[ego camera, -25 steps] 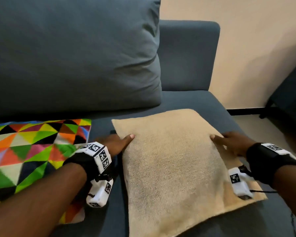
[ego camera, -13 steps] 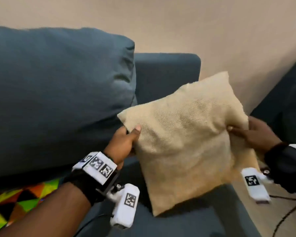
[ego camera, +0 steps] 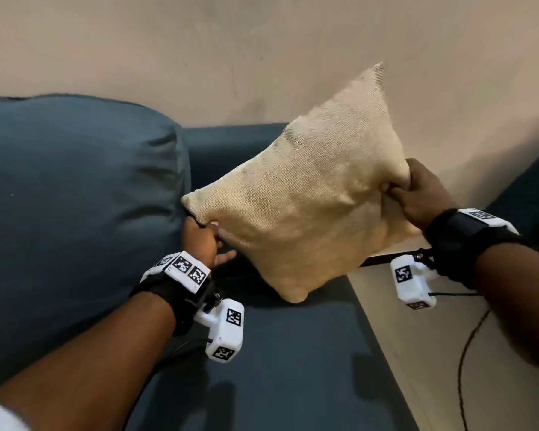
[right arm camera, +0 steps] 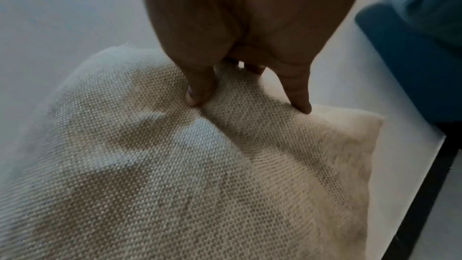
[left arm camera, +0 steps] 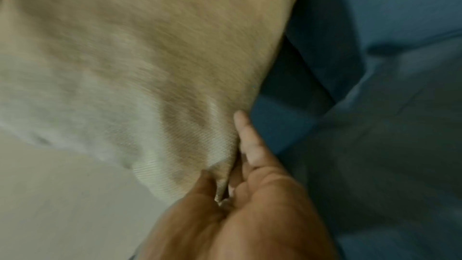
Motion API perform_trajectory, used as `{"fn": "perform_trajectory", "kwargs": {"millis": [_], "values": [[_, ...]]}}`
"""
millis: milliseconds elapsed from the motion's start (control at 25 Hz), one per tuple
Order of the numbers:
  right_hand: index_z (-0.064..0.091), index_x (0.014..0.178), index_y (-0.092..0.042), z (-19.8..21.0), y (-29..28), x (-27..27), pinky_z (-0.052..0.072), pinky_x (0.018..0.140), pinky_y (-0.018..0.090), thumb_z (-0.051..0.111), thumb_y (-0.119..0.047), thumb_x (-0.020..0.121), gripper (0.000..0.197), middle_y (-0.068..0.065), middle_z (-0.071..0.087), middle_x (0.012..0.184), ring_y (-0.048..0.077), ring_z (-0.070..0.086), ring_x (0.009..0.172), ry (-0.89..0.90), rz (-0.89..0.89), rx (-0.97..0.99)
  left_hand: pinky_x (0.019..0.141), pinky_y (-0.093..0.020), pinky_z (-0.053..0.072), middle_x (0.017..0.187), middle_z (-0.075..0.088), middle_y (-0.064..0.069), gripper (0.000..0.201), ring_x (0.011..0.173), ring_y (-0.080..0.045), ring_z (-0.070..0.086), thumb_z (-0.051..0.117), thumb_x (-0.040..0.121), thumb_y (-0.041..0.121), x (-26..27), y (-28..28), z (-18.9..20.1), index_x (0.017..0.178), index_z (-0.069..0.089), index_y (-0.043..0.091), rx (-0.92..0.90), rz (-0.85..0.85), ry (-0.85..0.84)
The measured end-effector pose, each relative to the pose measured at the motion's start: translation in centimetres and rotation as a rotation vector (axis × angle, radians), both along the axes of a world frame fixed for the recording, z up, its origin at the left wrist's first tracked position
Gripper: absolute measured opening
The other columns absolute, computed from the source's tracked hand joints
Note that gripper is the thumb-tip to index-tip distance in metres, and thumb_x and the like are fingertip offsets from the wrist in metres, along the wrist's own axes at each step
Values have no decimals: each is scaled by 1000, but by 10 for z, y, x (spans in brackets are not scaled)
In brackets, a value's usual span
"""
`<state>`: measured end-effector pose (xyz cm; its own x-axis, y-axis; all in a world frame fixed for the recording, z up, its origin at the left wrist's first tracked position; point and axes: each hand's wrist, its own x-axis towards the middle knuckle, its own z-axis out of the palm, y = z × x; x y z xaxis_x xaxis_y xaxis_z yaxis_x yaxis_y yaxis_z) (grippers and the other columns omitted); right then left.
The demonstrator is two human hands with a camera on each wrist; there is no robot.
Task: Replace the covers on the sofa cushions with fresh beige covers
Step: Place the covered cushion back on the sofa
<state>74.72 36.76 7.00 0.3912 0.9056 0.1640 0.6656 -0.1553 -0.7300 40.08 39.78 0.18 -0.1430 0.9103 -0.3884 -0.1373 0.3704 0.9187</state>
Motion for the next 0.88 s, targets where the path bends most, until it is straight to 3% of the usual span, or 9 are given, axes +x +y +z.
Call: {"fn": "perform_trajectory", "kwargs": {"millis": [120, 200, 280, 360, 480, 600, 680, 760, 880], "values": [[21, 151, -14, -53, 24, -15, 37, 105, 39, 68, -16, 90, 77, 15, 42, 143, 35, 41, 135, 25, 96, -266, 74, -50, 57, 127, 52, -2, 39, 112, -36, 59, 49, 101, 44, 15, -3, -26, 136, 45, 26, -233, -149, 25], [-10, 157, -17, -75, 35, -36, 23, 119, 47, 70, -24, 91, 104, 18, 3, 164, 37, 12, 150, 74, 131, -296, 81, -55, 57, 124, 51, -2, 43, 112, -35, 60, 52, 98, 49, 20, -5, -37, 131, 46, 21, -293, -211, 130], [-27, 153, -21, -87, 39, -48, 8, 123, 53, 71, -31, 90, 117, 17, -23, 162, 38, -9, 151, 55, 130, -290, 83, -55, 56, 120, 52, 0, 40, 110, -33, 60, 56, 97, 43, 20, -1, -48, 126, 43, 20, -273, -220, 198], [-29, 151, -20, -94, 35, -43, 3, 123, 54, 74, -30, 88, 121, 18, -29, 160, 40, -16, 150, -41, 137, -310, 79, -54, 57, 121, 54, -1, 47, 109, -32, 61, 63, 93, 40, 25, 3, -64, 129, 38, 20, -263, -244, 256], [-27, 153, -19, -107, 5, -58, 11, 122, 50, 75, -27, 87, 121, 20, -29, 160, 41, -9, 151, -95, 199, -367, 59, -42, 56, 129, 56, -19, 72, 113, -47, 58, 74, 77, 42, 13, -16, -92, 134, 34, 24, -229, -335, 377], [-17, 156, -18, -122, -37, -88, 28, 116, 39, 70, -22, 91, 108, 19, -16, 164, 35, 22, 149, -109, 223, -380, 46, -38, 52, 139, 47, -31, 88, 120, -55, 51, 75, 66, 45, -3, -45, -119, 140, 30, 27, -230, -421, 422], [-10, 158, -17, -135, -68, -121, 28, 116, 40, 67, -23, 92, 102, 17, -9, 166, 36, 28, 147, -150, 240, -417, 59, -41, 59, 136, 51, -26, 88, 120, -47, 55, 75, 69, 48, -17, -69, -128, 142, 30, 31, -199, -513, 456], [-5, 158, -19, -152, -99, -162, 31, 115, 41, 65, -25, 93, 96, 13, -7, 167, 38, 32, 145, -163, 276, -475, 90, -55, 55, 125, 62, -13, 85, 115, -40, 61, 76, 68, 51, -36, -97, -136, 139, 35, 28, -124, -585, 521], [-4, 159, -19, -177, -141, -223, 40, 108, 41, 64, -28, 94, 94, 11, 2, 167, 38, 44, 137, -213, 372, -502, 106, -40, 45, 131, 59, -3, 75, 123, -27, 58, 75, 79, 45, -72, -132, -147, 143, 42, 22, -12, -680, 750]]}}
